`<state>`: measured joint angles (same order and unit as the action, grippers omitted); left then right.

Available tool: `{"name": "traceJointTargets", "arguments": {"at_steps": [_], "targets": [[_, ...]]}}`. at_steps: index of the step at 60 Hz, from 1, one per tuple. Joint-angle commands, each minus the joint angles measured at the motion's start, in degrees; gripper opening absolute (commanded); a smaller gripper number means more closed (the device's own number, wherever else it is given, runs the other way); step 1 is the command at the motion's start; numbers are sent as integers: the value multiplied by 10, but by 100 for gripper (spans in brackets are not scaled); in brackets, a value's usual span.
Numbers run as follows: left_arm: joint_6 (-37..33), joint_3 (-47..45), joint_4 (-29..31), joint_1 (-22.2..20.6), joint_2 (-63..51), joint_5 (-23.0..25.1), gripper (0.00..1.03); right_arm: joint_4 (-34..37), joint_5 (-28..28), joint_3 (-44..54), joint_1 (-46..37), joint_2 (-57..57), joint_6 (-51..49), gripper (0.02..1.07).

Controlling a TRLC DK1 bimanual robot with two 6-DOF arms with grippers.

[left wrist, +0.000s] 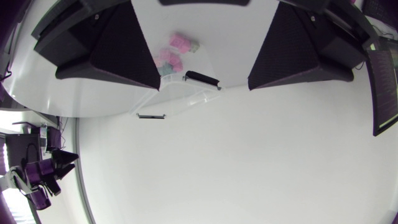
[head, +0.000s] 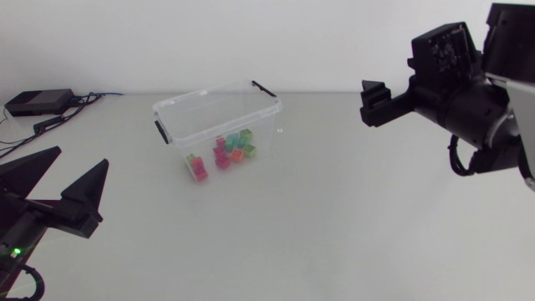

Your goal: Pick up the duplo bricks and place them in the container

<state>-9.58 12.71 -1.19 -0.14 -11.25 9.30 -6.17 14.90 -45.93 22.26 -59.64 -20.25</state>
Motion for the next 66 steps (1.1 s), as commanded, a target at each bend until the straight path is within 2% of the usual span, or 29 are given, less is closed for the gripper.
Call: {"name": "traceJointTargets", "arguments": {"at_steps": [1,45,66], "targets": [[-13,-19,-2,-1,12,-2,98,-19,7,47,-6,33,-22,103],[-39,-81,14,1,98,-10,98,-52,7,286,-94,309,-44,103],[11,-98,14,1,104,-40,98,-10,-51,352,-142,418,48,103]]}}
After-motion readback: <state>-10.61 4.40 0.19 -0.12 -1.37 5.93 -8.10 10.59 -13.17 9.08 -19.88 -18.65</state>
